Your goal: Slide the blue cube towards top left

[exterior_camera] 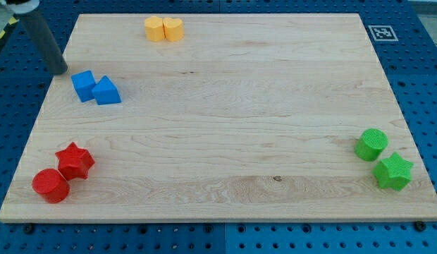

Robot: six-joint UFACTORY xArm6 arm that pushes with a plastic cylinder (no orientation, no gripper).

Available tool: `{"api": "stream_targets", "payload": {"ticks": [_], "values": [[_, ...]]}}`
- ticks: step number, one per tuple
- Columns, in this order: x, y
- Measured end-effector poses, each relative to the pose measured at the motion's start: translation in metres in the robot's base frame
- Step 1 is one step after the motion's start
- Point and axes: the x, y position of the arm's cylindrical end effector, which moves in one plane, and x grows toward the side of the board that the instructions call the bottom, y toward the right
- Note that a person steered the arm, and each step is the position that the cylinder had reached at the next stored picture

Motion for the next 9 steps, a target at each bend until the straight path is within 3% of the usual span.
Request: {"api": "stream_targets", "payload": {"ticks": [1, 3, 7, 9], "values": [[0.042, 0.027], [0.043, 0.052], [-0.031, 0.089], [-0.024, 0.144]]}}
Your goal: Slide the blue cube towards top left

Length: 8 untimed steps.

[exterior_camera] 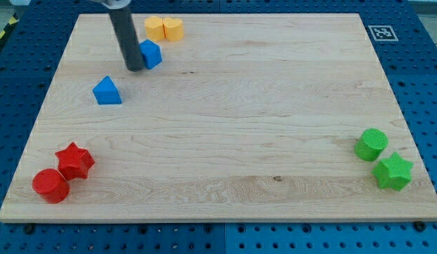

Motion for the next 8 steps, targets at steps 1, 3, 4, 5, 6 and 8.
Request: {"api": "stream_targets", "payload": {"ticks": [1, 3, 4, 5, 6, 8], "values": [[0.001, 0.038], [-0.023, 0.031], [-0.023, 0.015], [-0.023, 0.014], [-0.027, 0.014], [-0.029, -0.004]]}}
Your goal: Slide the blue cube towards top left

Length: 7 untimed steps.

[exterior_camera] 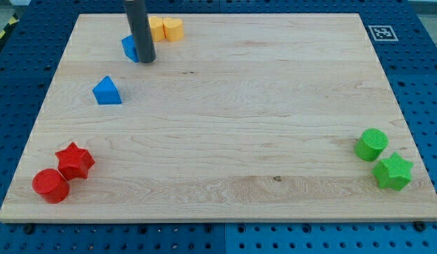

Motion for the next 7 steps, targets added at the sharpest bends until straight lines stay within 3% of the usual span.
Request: {"api": "stream_targets", "payload": {"ticks": [7], "values": [[0.003, -0.025]]}}
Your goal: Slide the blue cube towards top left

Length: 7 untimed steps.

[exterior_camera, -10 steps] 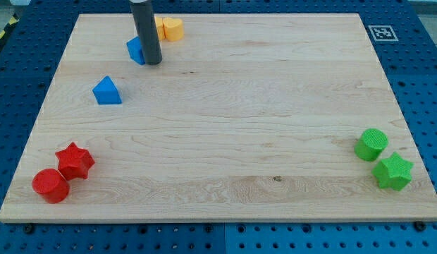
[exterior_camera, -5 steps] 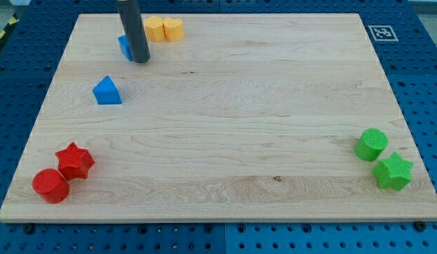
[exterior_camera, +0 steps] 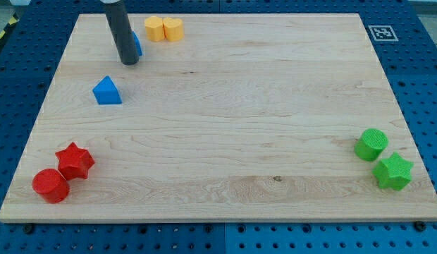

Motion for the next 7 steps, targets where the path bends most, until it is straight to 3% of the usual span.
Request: {"api": "stream_targets", "payload": {"ticks": [3, 5, 7], "values": [[-0.040, 0.000], [-0.043, 0.000], [0.040, 0.038]]}}
